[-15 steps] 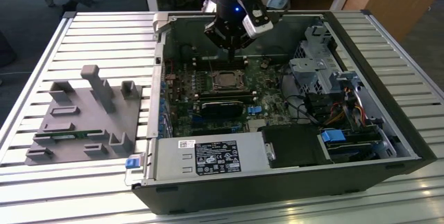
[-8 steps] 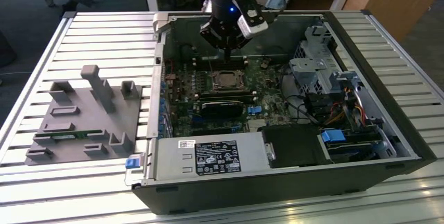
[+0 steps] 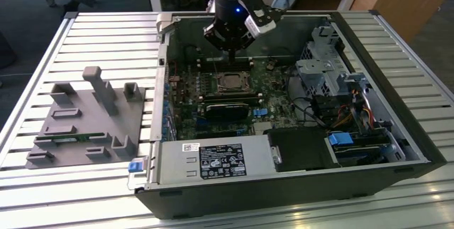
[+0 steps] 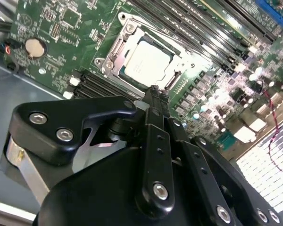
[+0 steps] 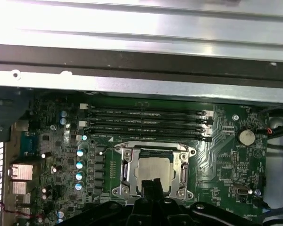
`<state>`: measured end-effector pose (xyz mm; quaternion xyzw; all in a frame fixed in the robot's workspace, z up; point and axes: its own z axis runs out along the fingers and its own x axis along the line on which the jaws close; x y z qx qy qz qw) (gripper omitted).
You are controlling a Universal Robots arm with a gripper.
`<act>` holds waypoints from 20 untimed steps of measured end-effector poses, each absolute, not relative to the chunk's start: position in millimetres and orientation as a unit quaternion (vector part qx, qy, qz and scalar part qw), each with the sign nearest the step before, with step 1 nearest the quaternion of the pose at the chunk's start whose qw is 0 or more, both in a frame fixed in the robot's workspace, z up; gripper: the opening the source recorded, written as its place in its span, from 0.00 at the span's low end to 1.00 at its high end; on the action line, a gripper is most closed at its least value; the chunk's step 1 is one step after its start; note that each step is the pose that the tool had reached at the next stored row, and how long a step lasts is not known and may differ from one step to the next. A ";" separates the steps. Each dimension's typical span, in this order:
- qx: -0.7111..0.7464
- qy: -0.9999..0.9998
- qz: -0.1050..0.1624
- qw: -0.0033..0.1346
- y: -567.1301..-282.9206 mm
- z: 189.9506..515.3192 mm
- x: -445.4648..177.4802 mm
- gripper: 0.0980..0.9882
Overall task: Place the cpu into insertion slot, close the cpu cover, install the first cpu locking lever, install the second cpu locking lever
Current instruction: 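Install the first cpu locking lever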
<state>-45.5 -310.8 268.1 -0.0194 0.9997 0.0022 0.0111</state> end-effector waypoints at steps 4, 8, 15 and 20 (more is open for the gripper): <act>-0.021 1.000 0.002 0.011 -310.8 268.0 -46.3 0.01; -0.023 1.000 0.002 0.011 -310.8 268.0 -46.8 0.01; -0.026 1.000 0.002 0.011 -310.9 268.1 -52.9 0.01; -0.026 1.000 0.002 0.011 -310.8 267.7 -60.5 0.01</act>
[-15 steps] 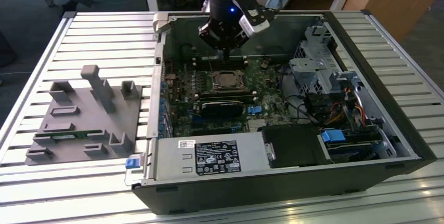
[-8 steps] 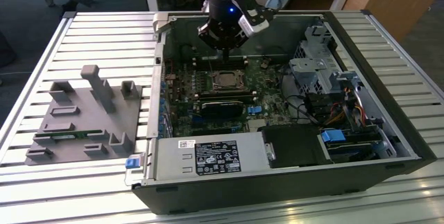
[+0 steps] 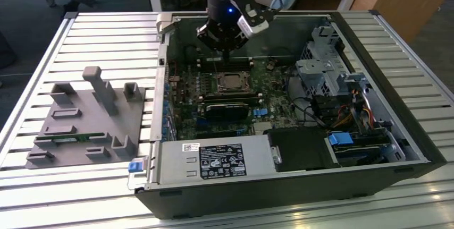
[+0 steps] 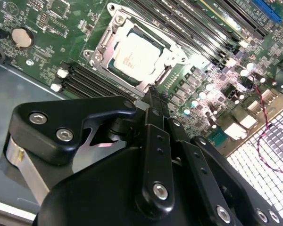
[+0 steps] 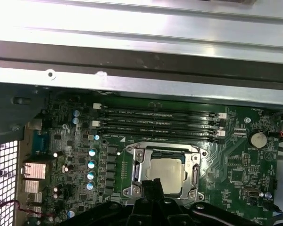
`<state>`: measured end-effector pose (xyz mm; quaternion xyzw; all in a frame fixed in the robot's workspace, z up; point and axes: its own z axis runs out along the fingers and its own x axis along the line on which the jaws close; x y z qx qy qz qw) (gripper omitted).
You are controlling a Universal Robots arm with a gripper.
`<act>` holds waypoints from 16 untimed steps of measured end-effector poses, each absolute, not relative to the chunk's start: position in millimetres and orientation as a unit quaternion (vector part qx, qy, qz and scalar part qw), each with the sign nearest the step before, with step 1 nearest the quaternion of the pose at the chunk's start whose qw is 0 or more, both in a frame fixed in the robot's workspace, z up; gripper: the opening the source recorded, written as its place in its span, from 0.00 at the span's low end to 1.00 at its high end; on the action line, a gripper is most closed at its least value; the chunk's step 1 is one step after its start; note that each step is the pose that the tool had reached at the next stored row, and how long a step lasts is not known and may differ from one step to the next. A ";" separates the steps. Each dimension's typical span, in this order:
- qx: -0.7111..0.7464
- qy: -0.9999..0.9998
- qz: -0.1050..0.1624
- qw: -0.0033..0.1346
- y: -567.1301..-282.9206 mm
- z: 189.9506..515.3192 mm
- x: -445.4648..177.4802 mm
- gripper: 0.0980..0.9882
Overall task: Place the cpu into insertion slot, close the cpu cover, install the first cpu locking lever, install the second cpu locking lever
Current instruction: 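Install the first cpu locking lever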
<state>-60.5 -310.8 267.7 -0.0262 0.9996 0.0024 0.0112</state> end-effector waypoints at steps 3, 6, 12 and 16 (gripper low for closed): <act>-0.026 1.000 0.002 0.011 -310.9 267.4 -63.5 0.01; -0.026 1.000 0.002 0.012 -310.9 267.2 -68.5 0.01; -0.026 1.000 0.002 0.013 -310.8 267.0 -79.8 0.01; -0.026 1.000 0.002 0.013 -310.0 266.7 -85.8 0.01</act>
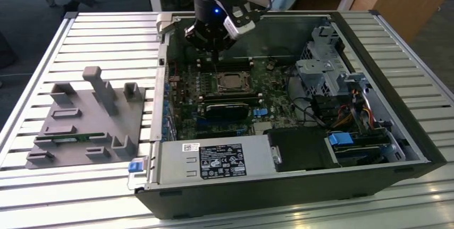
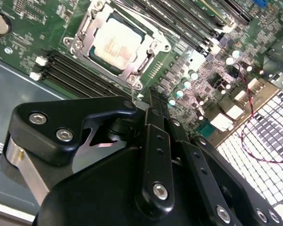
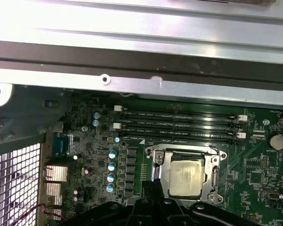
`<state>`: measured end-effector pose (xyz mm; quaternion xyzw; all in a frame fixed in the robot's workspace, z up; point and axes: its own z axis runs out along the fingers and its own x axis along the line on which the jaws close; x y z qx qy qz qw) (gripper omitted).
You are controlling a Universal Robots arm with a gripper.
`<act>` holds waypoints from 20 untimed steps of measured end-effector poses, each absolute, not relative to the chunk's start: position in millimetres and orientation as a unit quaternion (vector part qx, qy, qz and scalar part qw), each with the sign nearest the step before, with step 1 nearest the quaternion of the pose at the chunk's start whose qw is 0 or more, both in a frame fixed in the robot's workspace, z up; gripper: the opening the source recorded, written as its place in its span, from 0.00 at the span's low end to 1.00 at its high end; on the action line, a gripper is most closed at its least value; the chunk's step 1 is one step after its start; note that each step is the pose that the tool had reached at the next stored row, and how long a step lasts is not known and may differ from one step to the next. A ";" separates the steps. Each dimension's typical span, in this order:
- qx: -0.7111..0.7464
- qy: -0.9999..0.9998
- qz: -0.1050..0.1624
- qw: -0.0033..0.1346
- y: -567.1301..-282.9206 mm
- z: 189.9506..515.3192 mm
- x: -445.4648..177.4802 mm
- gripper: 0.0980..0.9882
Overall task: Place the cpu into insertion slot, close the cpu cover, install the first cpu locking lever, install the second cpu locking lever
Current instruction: 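Install the first cpu locking lever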
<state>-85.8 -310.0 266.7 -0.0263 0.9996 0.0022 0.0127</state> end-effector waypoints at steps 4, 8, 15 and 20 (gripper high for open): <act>-0.026 1.000 0.002 0.013 -308.4 266.3 -90.3 0.01; -0.026 1.000 0.002 0.013 -307.3 265.4 -95.1 0.01; -0.026 1.000 0.002 0.013 -297.7 261.6 -100.0 0.01; -0.026 1.000 0.002 0.013 -290.4 257.9 -100.4 0.01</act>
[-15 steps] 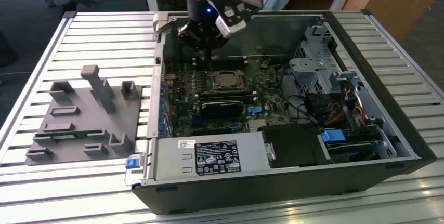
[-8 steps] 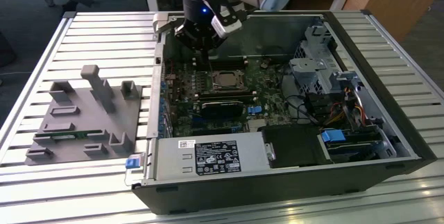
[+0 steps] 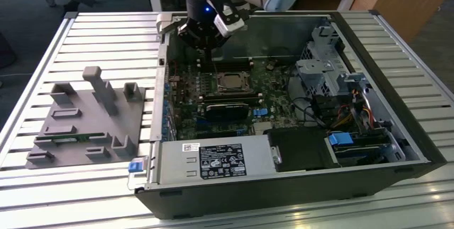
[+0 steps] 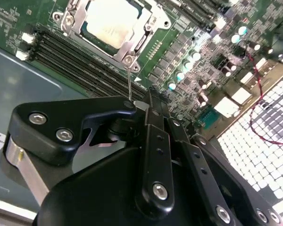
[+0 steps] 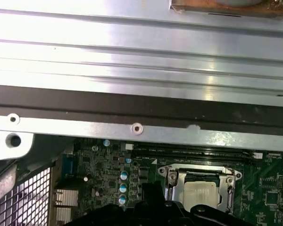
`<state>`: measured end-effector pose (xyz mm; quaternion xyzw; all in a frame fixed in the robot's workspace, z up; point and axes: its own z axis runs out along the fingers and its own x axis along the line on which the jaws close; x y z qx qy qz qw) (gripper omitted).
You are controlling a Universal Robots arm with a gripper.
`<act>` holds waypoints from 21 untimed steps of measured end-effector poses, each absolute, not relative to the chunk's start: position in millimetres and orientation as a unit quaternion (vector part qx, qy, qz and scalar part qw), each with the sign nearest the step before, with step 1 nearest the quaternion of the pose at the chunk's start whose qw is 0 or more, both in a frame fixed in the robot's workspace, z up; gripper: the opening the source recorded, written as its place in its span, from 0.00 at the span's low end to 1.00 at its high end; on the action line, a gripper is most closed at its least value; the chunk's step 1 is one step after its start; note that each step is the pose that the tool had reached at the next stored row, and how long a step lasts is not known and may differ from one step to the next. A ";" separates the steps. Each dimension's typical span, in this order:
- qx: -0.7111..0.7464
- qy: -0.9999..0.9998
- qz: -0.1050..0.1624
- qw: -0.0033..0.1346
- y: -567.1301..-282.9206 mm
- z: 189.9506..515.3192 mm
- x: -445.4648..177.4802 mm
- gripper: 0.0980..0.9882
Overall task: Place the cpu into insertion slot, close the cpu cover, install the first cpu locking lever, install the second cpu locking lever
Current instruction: 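Install the first cpu locking lever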
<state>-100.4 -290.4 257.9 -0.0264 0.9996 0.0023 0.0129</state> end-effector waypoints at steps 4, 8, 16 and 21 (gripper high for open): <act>-0.026 1.000 0.002 0.013 -289.1 256.5 -97.3 0.01; -0.026 1.000 0.002 0.013 -287.9 255.5 -91.7 0.01; -0.026 1.000 0.002 0.013 -287.9 255.1 -90.2 0.01; -0.026 1.000 0.002 0.013 -287.9 255.1 -87.4 0.01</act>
